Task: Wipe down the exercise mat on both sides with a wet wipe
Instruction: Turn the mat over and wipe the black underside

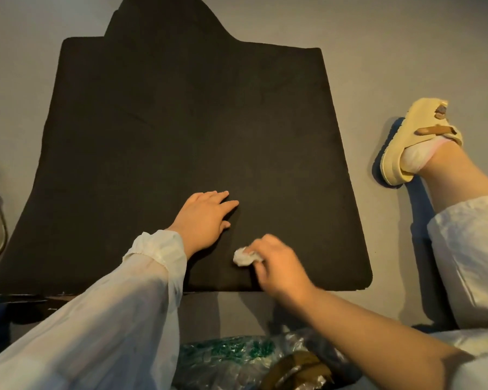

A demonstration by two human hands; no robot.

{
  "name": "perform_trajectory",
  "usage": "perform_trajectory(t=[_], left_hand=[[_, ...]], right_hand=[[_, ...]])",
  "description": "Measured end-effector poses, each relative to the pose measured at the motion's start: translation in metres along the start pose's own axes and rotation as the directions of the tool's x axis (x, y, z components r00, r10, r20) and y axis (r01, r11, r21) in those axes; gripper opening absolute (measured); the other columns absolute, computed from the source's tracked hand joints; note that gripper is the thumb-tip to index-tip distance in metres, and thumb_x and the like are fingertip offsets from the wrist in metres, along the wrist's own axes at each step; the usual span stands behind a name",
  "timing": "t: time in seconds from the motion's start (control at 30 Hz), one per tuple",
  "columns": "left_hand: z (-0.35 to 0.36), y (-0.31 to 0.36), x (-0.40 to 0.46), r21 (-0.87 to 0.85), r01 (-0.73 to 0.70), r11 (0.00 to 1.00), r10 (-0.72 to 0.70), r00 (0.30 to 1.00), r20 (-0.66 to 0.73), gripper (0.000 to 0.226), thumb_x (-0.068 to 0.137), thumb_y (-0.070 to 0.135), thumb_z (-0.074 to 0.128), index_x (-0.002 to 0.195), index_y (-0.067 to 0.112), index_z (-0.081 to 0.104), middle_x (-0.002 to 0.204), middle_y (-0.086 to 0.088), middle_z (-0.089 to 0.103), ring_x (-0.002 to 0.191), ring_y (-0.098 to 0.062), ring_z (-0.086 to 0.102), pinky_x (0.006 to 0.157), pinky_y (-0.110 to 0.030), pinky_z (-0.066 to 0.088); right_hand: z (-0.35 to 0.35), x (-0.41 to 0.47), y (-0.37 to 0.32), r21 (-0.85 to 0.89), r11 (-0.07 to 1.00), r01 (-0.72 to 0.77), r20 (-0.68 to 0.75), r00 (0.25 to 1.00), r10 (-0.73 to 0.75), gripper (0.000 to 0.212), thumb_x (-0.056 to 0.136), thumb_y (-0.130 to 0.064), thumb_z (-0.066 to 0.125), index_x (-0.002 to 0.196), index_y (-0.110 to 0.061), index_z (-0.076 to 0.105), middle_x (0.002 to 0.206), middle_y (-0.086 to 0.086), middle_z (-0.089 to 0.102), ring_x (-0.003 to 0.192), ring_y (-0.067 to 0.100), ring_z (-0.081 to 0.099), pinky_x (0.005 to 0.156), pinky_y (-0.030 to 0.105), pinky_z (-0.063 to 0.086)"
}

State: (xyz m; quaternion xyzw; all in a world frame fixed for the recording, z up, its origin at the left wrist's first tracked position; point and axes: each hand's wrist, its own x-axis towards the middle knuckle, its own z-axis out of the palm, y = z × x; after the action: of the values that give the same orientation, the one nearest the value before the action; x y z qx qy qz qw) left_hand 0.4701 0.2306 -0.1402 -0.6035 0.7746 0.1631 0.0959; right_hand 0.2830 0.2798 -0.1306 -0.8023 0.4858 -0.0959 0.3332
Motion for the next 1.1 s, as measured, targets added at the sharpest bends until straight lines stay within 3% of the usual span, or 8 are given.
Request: perform_trajectory(t=[0.1, 0.17, 0.33, 0.47, 0.77, 0.87, 0.97, 1.1], left_hand=[[-0.008, 0.01, 0.017, 0.034, 0.062, 0.997, -0.064, 0.996, 0.058, 0.092, 0.081, 0.064, 0.054, 0.15, 0.033, 0.001, 0.158, -0.009, -0.002, 0.144, -0.033, 0.004, 0.116, -0.041, 0.009], [-0.012, 0.017, 0.028, 0.097, 0.117, 0.988, -0.126, 0.989, 0.084, 0.108, 0.072, 0.07, 0.058, 0.149, 0.032, -0.008, 0.157, -0.015, -0.007, 0.143, -0.039, 0.002, 0.115, -0.044, 0.01], [-0.017, 0.027, 0.05, 0.14, 0.152, 0.978, -0.179, 0.963, 0.2, 0.107, 0.073, 0.065, 0.064, 0.149, 0.034, -0.005, 0.156, -0.017, -0.004, 0.141, -0.045, 0.003, 0.114, -0.051, 0.012], [-0.015, 0.028, 0.055, 0.155, 0.148, 0.977, -0.184, 0.948, 0.26, 0.107, 0.075, 0.061, 0.064, 0.149, 0.032, -0.007, 0.155, -0.021, -0.008, 0.14, -0.048, 0.0, 0.113, -0.054, 0.011], [-0.01, 0.023, 0.076, 0.094, 0.181, 0.979, -0.204, 0.872, 0.444, 0.111, 0.075, 0.055, 0.068, 0.146, 0.037, -0.016, 0.152, -0.019, -0.025, 0.138, -0.049, -0.015, 0.112, -0.057, 0.001], [-0.011, 0.021, 0.077, 0.083, 0.171, 0.982, -0.19, 0.866, 0.463, 0.111, 0.076, 0.055, 0.068, 0.146, 0.035, -0.016, 0.151, -0.02, -0.026, 0.137, -0.05, -0.015, 0.112, -0.058, 0.0], [-0.013, 0.022, 0.077, 0.085, 0.167, 0.982, -0.187, 0.861, 0.473, 0.111, 0.076, 0.054, 0.067, 0.146, 0.034, -0.016, 0.151, -0.021, -0.026, 0.137, -0.051, -0.015, 0.112, -0.058, 0.0], [-0.017, 0.024, 0.075, 0.086, 0.168, 0.982, -0.189, 0.859, 0.476, 0.11, 0.077, 0.053, 0.067, 0.146, 0.034, -0.017, 0.151, -0.021, -0.026, 0.137, -0.05, -0.014, 0.112, -0.058, 0.0]], right_hand=[[-0.04, 0.031, 0.03, 0.058, 0.984, -0.171, -0.331, 0.926, 0.18, 0.023, 0.081, 0.007, 0.054, 0.096, -0.005, 0.067, 0.095, 0.015, 0.061, 0.09, 0.029, 0.058, 0.076, 0.02, 0.035], [-0.066, 0.055, 0.058, 0.094, 0.952, -0.293, -0.442, 0.844, 0.303, 0.024, 0.087, 0.001, 0.053, 0.106, -0.007, 0.066, 0.103, 0.013, 0.061, 0.095, 0.025, 0.057, 0.075, 0.013, 0.03], [-0.12, 0.114, 0.118, 0.139, 0.852, -0.505, -0.563, 0.667, 0.488, 0.019, 0.095, -0.013, 0.052, 0.105, -0.004, 0.066, 0.096, 0.012, 0.064, 0.093, 0.029, 0.06, 0.073, 0.027, 0.039], [-0.153, 0.15, 0.149, 0.069, 0.786, -0.615, -0.58, 0.616, 0.533, 0.019, 0.097, -0.013, 0.047, 0.097, -0.003, 0.063, 0.095, 0.017, 0.063, 0.079, 0.026, 0.053, 0.068, 0.031, 0.035], [-0.157, 0.213, 0.171, -0.063, 0.806, -0.588, -0.51, 0.713, 0.481, 0.023, 0.094, 0.0, 0.044, 0.107, 0.008, 0.059, 0.11, 0.027, 0.058, 0.102, 0.041, 0.055, 0.085, 0.04, 0.04], [-0.135, 0.221, 0.159, -0.105, 0.826, -0.555, -0.495, 0.749, 0.44, 0.024, 0.092, 0.004, 0.044, 0.109, 0.005, 0.06, 0.112, 0.024, 0.057, 0.102, 0.038, 0.055, 0.083, 0.036, 0.039], [-0.101, 0.222, 0.126, -0.163, 0.883, -0.441, -0.483, 0.815, 0.319, 0.023, 0.09, 0.0, 0.05, 0.107, -0.003, 0.064, 0.108, 0.016, 0.058, 0.097, 0.032, 0.056, 0.072, 0.025, 0.031], [-0.065, 0.214, 0.089, -0.176, 0.969, -0.176, -0.333, 0.936, 0.11, 0.025, 0.085, 0.0, 0.051, 0.104, -0.007, 0.065, 0.107, 0.013, 0.06, 0.099, 0.029, 0.056, 0.076, 0.024, 0.033]])
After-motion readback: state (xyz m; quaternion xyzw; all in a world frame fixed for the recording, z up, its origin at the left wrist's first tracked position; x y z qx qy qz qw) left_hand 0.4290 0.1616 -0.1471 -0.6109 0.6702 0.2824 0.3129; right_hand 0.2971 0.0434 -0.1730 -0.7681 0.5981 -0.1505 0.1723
